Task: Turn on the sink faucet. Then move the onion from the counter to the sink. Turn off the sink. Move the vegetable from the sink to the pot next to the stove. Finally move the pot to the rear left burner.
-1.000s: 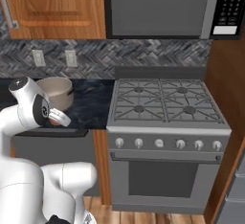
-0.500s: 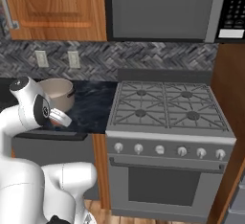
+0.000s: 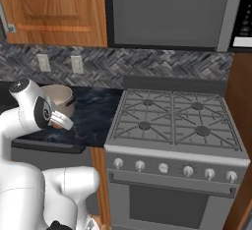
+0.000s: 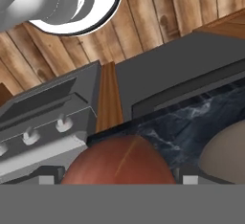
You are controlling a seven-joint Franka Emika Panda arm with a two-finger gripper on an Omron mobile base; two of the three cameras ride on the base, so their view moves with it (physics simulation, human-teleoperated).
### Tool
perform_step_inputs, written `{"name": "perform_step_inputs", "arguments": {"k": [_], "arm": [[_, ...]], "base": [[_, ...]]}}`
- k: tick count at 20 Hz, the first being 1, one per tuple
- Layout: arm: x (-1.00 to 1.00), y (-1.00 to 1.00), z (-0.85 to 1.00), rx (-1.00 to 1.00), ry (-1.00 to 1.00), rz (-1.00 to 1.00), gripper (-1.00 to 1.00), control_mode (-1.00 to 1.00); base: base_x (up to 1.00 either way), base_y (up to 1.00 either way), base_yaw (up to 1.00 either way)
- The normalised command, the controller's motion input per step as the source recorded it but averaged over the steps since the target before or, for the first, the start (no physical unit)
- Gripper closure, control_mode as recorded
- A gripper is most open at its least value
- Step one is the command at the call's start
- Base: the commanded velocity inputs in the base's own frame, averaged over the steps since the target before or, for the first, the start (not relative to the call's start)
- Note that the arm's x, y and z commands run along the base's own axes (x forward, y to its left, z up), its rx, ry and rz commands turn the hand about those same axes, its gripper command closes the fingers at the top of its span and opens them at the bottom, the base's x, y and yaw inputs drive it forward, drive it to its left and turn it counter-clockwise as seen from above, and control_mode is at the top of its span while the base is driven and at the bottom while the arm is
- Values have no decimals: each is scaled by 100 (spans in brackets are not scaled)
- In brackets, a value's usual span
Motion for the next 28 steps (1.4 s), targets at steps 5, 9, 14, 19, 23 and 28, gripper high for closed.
{"name": "perform_step_inputs", "arguments": {"k": [5, 9, 14, 19, 23, 28], "arm": [[0, 0, 0, 0, 0, 0, 100, 100], [0, 0, 0, 0, 0, 0, 100, 100], [0, 0, 0, 0, 0, 0, 100, 100], [0, 0, 0, 0, 0, 0, 100, 100], [0, 0, 0, 0, 0, 0, 100, 100], [0, 0, 0, 0, 0, 0, 100, 100]], "base": [[38, -31, 6], [40, -21, 3], [43, -19, 2], [52, -12, 1], [49, -8, 0], [48, -4, 0]]}}
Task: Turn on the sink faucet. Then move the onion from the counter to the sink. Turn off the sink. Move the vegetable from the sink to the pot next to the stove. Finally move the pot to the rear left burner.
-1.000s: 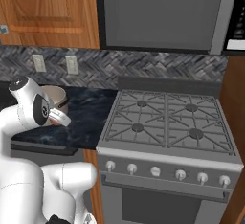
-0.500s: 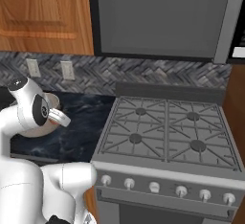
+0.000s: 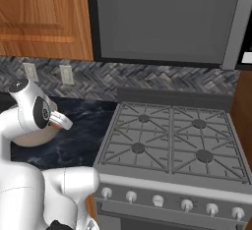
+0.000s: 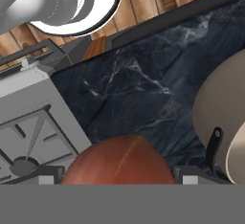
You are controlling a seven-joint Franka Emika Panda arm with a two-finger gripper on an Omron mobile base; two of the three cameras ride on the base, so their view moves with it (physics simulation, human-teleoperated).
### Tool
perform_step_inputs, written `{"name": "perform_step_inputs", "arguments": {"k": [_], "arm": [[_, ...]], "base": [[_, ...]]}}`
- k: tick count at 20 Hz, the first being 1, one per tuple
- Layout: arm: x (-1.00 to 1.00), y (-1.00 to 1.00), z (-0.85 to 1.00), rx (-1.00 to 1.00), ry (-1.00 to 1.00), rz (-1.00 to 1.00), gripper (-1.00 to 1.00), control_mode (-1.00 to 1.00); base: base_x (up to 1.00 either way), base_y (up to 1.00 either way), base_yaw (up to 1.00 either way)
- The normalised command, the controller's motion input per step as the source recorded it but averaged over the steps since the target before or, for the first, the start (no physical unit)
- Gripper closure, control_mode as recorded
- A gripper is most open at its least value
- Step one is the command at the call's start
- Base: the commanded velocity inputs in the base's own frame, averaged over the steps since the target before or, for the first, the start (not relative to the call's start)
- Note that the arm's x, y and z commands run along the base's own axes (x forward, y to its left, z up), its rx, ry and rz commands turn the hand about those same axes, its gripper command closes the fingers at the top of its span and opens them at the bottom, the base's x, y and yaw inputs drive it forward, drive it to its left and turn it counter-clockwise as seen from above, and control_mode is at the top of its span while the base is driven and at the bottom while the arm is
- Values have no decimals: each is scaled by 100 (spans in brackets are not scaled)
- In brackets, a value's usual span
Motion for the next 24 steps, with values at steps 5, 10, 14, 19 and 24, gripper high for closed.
{"name": "perform_step_inputs", "arguments": {"k": [5, 10, 14, 19, 24], "arm": [[0, 0, 0, 0, 0, 0, 100, 100], [0, 0, 0, 0, 0, 0, 100, 100], [0, 4, -4, 0, 0, 0, 100, -100], [6, 41, -7, 0, 0, 0, 100, -100], [9, 42, 0, 0, 0, 1, 100, -100]], "base": [[32, 0, 0], [0, 0, 0], [0, 0, 0], [0, 0, 0], [0, 0, 0]]}}
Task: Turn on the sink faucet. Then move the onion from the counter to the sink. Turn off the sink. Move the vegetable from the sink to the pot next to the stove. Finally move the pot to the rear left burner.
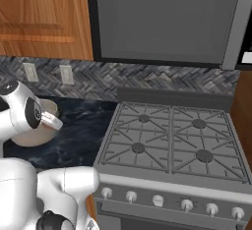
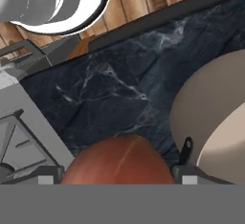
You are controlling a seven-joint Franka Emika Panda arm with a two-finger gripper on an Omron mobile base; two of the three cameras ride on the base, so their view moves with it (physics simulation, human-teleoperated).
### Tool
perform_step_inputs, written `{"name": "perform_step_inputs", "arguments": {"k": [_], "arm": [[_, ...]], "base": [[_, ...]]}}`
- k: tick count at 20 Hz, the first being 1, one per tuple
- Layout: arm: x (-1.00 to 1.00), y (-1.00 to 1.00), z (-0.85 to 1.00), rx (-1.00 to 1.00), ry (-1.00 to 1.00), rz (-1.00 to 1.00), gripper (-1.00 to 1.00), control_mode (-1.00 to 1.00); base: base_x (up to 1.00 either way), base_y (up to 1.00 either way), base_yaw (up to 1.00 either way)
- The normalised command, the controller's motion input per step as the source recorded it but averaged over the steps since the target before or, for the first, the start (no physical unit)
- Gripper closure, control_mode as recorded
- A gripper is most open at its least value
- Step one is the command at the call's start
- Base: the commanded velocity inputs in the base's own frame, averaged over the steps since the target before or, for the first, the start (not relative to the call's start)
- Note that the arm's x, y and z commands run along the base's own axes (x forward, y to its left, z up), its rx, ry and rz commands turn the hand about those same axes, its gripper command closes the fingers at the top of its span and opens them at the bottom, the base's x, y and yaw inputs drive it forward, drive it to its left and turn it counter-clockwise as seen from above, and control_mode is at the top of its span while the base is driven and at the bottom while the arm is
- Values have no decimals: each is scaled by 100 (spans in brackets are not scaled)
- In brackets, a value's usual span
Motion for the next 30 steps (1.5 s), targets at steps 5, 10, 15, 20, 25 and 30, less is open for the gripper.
{"name": "perform_step_inputs", "arguments": {"k": [5, 10, 15, 20, 25, 30], "arm": [[28, 51, 5, 0, 0, 5, 100, -100], [36, 39, 17, 0, 0, 5, 100, -100], [23, 34, 22, 0, 0, 7, 100, -100], [17, 43, -5, -2, 1, 8, 100, -100], [0, 34, -13, -3, 4, 8, 100, -100], [3, 27, -14, -1, 2, 6, 100, -100]], "base": [[0, 0, 0], [0, 0, 0], [0, 0, 0], [0, 0, 0], [0, 0, 0], [0, 0, 0]]}}
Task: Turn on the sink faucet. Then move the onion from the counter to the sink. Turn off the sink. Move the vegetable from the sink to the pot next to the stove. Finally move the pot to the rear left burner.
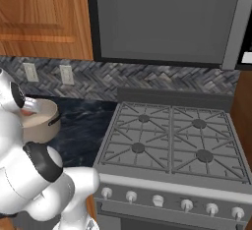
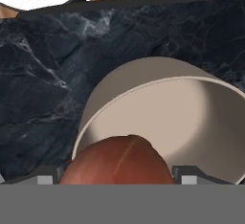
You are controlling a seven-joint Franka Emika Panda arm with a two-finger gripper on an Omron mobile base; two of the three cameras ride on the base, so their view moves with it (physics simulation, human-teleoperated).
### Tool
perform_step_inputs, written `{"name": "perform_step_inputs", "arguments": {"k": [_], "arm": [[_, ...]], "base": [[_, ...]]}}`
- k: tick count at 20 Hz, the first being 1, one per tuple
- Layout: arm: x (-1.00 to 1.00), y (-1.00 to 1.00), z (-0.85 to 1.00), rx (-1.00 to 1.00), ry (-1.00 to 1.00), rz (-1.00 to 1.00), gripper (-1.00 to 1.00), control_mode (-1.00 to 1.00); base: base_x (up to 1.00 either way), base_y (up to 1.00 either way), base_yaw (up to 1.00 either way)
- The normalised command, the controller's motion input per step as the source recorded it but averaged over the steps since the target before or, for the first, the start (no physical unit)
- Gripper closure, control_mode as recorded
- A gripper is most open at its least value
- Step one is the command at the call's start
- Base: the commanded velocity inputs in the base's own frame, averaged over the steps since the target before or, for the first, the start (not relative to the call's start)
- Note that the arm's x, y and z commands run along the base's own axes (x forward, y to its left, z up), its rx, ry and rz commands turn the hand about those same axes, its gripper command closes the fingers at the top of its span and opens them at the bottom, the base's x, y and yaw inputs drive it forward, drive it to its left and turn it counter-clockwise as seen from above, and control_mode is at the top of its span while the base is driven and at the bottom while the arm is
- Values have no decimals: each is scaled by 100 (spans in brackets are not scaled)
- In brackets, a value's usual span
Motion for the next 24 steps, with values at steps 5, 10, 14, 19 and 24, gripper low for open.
{"name": "perform_step_inputs", "arguments": {"k": [5, 10, 14, 19, 24], "arm": [[3, 21, -24, 0, 3, 5, 100, -100], [1, 10, -23, 0, 1, 5, 100, -100], [2, 1, -13, 0, 1, 5, 100, -100], [0, 0, -12, 0, 2, 5, 100, -100], [3, 0, -12, 0, 4, 7, 100, -100]], "base": [[0, 0, 0], [0, 0, 0], [0, 0, 0], [0, 0, 0], [0, 0, 0]]}}
